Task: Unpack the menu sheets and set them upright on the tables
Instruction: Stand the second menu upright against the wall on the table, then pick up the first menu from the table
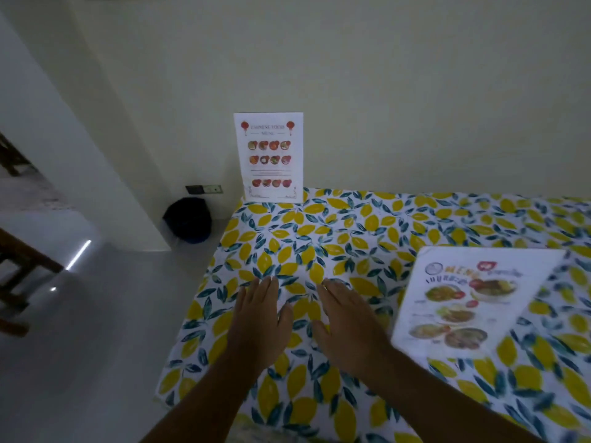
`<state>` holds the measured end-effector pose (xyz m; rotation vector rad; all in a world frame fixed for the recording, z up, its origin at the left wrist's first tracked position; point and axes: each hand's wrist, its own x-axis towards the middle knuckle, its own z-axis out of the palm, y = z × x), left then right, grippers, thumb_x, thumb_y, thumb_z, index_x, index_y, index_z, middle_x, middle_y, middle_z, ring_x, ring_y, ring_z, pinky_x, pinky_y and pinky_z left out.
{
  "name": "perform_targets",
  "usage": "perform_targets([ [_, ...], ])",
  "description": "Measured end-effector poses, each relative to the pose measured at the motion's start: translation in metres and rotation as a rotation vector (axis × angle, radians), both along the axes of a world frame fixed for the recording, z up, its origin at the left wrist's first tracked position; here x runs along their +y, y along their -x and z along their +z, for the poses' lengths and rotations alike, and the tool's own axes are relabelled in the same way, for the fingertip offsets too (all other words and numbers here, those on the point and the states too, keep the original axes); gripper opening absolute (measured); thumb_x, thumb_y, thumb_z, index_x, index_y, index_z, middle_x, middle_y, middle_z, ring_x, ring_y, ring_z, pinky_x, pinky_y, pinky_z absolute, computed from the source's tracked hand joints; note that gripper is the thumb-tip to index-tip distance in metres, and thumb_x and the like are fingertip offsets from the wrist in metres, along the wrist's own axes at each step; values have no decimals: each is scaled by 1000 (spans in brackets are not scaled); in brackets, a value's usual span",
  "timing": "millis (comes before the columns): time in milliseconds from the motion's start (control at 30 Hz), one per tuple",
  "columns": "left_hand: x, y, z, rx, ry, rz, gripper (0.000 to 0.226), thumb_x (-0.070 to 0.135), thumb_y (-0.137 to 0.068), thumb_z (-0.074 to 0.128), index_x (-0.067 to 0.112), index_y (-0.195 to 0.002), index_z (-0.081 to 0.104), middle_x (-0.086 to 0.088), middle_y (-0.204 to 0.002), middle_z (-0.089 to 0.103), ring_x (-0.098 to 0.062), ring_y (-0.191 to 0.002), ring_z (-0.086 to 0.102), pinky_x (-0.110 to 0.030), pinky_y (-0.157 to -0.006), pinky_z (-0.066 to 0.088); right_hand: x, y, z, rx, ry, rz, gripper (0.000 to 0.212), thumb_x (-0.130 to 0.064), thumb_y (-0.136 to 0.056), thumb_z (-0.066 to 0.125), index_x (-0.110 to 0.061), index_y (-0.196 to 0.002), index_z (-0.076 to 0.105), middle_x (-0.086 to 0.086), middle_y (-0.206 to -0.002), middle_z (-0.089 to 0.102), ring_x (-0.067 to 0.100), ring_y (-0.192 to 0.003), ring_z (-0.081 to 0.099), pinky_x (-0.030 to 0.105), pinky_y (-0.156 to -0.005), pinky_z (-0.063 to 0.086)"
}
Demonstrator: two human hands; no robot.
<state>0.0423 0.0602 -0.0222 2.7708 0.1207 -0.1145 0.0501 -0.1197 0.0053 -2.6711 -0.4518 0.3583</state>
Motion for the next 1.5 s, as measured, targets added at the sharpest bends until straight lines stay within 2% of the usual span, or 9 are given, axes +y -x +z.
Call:
perform_targets([
  [433,-78,42,3,-59,45,-202,68,46,-99,30,15,-157,14,-5,-166,13,-22,-154,3,-42,-125,2,-96,66,-6,-25,112,-221,70,-48,-97,36,-21,-157,13,-2,-167,8,16,-153,4,35,-124,4],
  [767,-207,61,3,-56,35,-209,81,55,-86,11,15,-156,15,-4,-166,15,-20,-153,5,-34,-122,-7,-221,63,-14,-38,162,-206,69,-47,-98,38,-20,-157,16,1,-166,12,18,-153,8,34,-122,3],
  [933,-265,59,-3,-41,88,-144,69,47,-97,31,16,-156,16,-3,-166,16,-16,-153,3,-31,-120,-8,-275,54,-26,-25,18,-193,69,-45,-97,45,-20,-156,21,-2,-164,20,17,-150,17,28,-119,11],
  [1000,-277,57,-1,-49,173,-94,64,42,-99,37,18,-156,18,0,-165,19,-9,-149,4,-32,-122,-2,-289,48,-31,-47,-134,-220,60,-37,-95,54,-23,-151,36,-4,-155,37,14,-143,30,22,-112,19],
  [1100,-278,54,6,-66,433,96,52,37,-101,43,24,-151,34,2,-157,36,-13,-145,28,-40,-120,26,-301,39,-32,-36,-471,-407,42,-28,-93,59,-32,-134,53,-11,-133,52,8,-127,44,25,-102,32],
  [1200,-269,46,9,-104,794,320,40,35,-102,45,27,-141,49,4,-145,51,-11,-134,46,-26,-105,40,-306,24,-25,45,-839,-659,29,-24,-97,56,-29,-126,56,-4,-122,57,18,-120,53,30,-90,45],
  [1267,-263,36,14,-159,969,425,32,29,-103,44,24,-130,59,5,-131,62,3,-118,58,-11,-91,45,-306,15,-20,109,-1023,-783,28,-26,-101,48,-24,-128,52,-4,-124,55,18,-122,50,22,-85,42],
  [1367,-258,21,21,-166,1134,461,26,20,-105,40,25,-113,65,10,-112,67,14,-92,64,-2,-70,48,-304,6,-19,157,-1087,-852,35,-35,-104,33,-23,-130,53,5,-135,53,20,-127,48,31,-99,35],
  [1500,-254,11,23,-176,1270,482,29,17,-105,39,6,-105,65,-1,-83,66,-8,-73,65,-3,-59,46,-296,3,-19,169,-1116,-862,41,-44,-103,24,-28,-113,60,-3,-115,62,14,-110,57,39,-107,35],
])
